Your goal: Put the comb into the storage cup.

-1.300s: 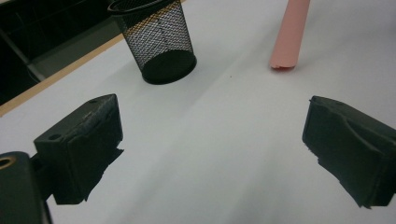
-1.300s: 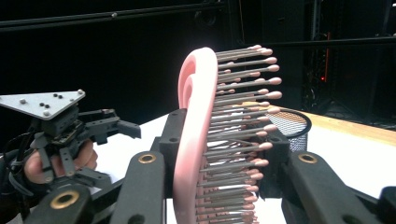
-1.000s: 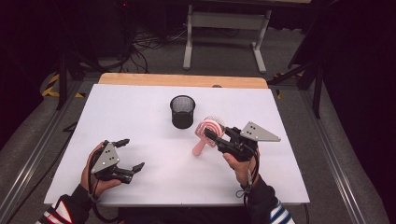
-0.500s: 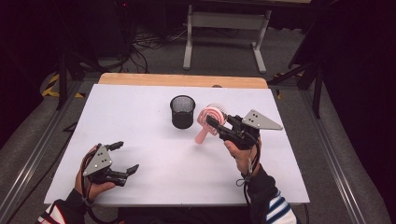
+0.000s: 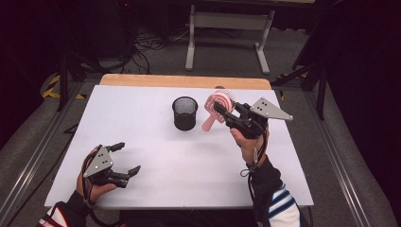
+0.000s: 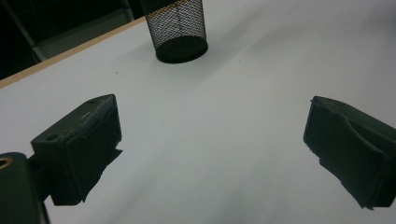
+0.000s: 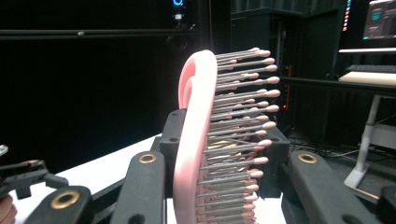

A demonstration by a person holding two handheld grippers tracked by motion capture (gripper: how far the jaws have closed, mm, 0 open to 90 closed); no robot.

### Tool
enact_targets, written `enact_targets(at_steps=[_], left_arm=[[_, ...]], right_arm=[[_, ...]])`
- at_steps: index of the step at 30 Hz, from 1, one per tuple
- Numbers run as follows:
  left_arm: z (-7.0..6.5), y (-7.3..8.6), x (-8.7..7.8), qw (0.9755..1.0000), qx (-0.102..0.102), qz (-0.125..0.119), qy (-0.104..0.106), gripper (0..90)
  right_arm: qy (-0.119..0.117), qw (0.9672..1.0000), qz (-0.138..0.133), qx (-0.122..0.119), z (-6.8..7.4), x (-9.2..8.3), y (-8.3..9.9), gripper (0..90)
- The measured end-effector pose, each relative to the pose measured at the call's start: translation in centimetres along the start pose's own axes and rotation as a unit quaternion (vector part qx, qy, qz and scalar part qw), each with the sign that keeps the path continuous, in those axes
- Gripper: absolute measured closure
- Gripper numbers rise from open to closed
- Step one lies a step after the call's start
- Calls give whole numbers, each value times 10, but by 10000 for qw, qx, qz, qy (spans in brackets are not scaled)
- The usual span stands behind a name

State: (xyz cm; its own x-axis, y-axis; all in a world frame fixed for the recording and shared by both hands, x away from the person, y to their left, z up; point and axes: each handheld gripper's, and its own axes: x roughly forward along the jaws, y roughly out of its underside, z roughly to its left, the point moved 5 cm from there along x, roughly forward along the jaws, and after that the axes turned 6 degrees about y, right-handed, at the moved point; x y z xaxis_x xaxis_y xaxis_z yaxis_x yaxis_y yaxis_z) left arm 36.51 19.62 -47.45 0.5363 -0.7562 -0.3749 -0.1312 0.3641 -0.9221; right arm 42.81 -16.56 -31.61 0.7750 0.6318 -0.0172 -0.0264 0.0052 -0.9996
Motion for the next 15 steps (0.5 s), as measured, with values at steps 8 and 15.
enact_targets(at_steps=[8, 15], left_arm=[[1, 0, 0, 10000, -14, -22, 14, 52], [1, 0, 0, 10000, -4, -2, 15, 55]], right_arm=[[91, 9999, -116, -72, -4, 5, -13, 634], [161, 9996, -235, -79, -6, 11, -25, 634]])
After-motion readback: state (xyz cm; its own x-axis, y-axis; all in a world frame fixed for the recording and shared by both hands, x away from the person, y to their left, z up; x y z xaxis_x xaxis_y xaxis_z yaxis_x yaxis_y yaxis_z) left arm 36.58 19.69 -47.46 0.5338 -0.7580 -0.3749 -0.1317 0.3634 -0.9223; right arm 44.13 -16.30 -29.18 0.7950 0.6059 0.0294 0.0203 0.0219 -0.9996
